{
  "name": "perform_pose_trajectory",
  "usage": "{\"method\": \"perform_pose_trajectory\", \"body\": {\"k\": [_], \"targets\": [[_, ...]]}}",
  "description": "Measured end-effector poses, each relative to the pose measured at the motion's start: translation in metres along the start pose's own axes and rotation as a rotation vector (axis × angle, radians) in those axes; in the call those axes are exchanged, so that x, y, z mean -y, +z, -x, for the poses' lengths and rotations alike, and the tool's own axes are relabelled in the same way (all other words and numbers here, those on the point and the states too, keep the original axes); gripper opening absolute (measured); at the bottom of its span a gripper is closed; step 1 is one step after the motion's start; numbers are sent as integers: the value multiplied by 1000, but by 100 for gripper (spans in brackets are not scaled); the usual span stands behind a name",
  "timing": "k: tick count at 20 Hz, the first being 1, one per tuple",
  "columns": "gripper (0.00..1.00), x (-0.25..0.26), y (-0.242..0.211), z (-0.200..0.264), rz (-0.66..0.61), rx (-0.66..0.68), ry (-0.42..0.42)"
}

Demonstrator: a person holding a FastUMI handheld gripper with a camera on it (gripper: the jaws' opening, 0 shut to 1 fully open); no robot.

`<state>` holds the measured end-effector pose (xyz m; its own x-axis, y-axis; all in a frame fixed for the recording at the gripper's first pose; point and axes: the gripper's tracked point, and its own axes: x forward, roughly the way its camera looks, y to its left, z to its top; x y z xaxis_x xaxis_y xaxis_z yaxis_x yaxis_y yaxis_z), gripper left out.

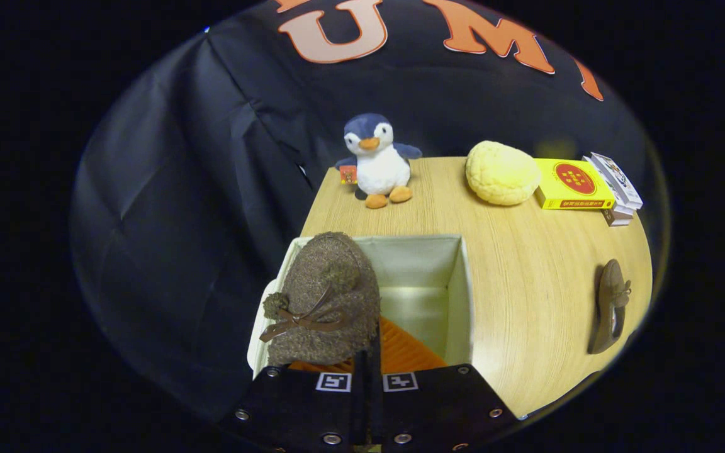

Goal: Open the storage box then place both shoes into the box .Put the left shoe in first, then the right shoe, with the right side of both shoes facing outward in a uniform manner.

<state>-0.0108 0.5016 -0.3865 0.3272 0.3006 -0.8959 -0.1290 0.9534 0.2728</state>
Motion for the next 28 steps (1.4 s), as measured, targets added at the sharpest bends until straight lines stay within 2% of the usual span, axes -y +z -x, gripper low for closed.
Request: {"method": "perform_pose_trajectory", "body": {"k": [3, 7, 10, 11, 13, 16, 20, 23, 26, 28], "targets": [[4, -2, -20, -19, -25, -65, -44], [8, -12, -42, -37, -51, -154, -48], [15, -25, -63, -43, -52, -238, -3], [17, -26, -76, -43, -19, -286, 3], [18, -33, -87, -37, 45, -323, 71], [26, -48, -76, -21, 65, -287, 169], [44, -46, -52, 15, 60, -199, 266], [62, -22, -32, 44, 36, -127, 289], [68, 17, -10, 70, 23, -58, 284], [77, 45, 1, 83, 14, -14, 272]]}}
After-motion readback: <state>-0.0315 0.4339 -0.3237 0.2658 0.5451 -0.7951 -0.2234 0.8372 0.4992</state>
